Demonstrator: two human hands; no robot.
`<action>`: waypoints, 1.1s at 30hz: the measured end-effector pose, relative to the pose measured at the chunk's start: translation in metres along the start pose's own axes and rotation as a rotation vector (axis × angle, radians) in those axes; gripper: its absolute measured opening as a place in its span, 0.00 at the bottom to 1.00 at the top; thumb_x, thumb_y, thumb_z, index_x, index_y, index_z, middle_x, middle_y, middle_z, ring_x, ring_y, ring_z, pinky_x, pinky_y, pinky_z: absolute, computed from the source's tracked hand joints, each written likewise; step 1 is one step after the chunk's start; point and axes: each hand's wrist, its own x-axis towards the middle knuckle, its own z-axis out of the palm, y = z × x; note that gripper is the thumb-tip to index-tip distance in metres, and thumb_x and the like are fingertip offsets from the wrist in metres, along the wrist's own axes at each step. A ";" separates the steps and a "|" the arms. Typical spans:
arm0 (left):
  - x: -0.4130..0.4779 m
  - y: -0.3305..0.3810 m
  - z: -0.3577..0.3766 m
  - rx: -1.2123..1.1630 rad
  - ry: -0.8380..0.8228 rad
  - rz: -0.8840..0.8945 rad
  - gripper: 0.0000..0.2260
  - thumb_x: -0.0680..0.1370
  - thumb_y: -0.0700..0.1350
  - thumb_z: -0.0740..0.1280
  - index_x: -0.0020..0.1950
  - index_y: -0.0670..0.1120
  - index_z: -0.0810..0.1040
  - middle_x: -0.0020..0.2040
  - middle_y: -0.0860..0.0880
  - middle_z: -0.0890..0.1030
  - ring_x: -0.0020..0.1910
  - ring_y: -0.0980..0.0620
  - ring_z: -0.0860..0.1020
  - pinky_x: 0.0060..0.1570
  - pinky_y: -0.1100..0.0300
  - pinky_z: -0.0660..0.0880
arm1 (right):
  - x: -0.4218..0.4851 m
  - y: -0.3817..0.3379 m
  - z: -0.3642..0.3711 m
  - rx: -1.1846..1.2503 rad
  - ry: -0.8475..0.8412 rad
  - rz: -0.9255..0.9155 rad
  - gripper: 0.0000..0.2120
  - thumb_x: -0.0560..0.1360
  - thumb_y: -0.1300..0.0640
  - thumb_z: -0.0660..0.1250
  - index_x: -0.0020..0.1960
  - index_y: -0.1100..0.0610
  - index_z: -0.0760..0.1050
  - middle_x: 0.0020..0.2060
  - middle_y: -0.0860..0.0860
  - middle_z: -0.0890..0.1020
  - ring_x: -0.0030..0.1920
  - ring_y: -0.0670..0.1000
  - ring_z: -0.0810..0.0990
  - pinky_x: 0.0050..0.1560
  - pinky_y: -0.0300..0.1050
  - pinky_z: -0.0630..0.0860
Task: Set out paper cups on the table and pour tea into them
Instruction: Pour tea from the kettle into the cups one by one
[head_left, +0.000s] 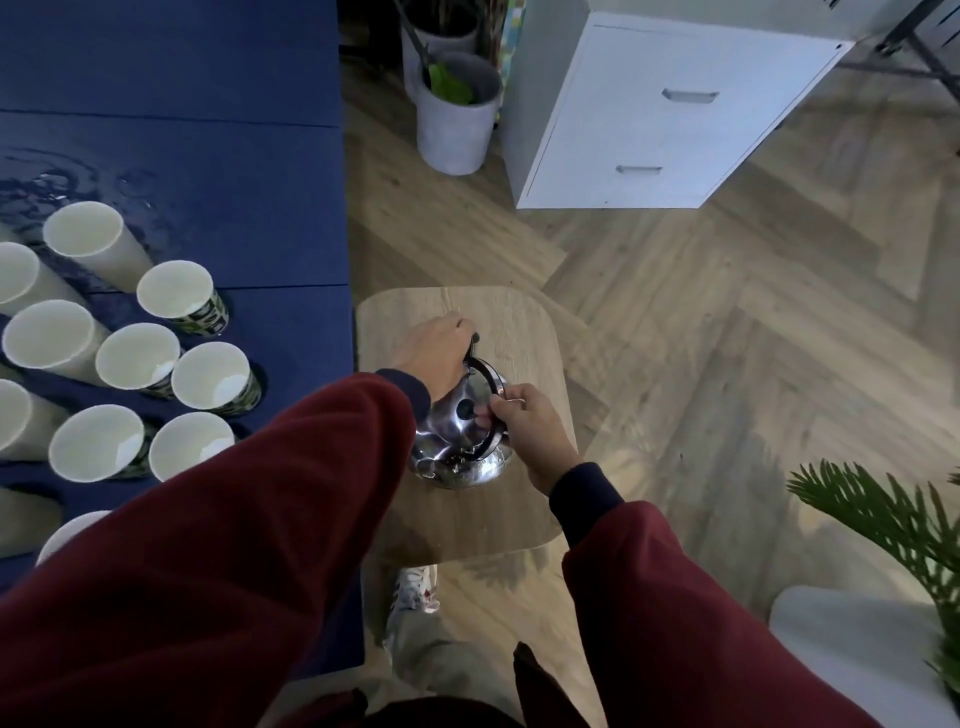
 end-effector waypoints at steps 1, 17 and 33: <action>0.001 0.000 -0.001 0.000 0.013 0.005 0.12 0.76 0.39 0.71 0.58 0.43 0.76 0.55 0.45 0.77 0.52 0.44 0.77 0.53 0.51 0.74 | 0.000 0.000 0.000 0.009 -0.004 -0.013 0.07 0.83 0.64 0.61 0.60 0.65 0.69 0.46 0.58 0.83 0.40 0.49 0.81 0.37 0.35 0.78; -0.020 -0.006 -0.004 -0.173 0.045 -0.025 0.10 0.78 0.37 0.66 0.59 0.41 0.78 0.54 0.45 0.76 0.48 0.46 0.77 0.49 0.51 0.75 | 0.016 0.004 0.013 0.017 -0.044 -0.027 0.16 0.84 0.53 0.58 0.42 0.58 0.73 0.33 0.52 0.73 0.37 0.53 0.73 0.43 0.47 0.73; -0.106 -0.045 -0.069 -0.230 0.278 -0.237 0.04 0.77 0.42 0.66 0.47 0.45 0.80 0.43 0.54 0.73 0.47 0.46 0.76 0.44 0.52 0.72 | 0.000 -0.007 0.028 -0.126 0.066 -0.108 0.17 0.83 0.52 0.57 0.38 0.55 0.73 0.29 0.48 0.71 0.26 0.46 0.67 0.27 0.39 0.65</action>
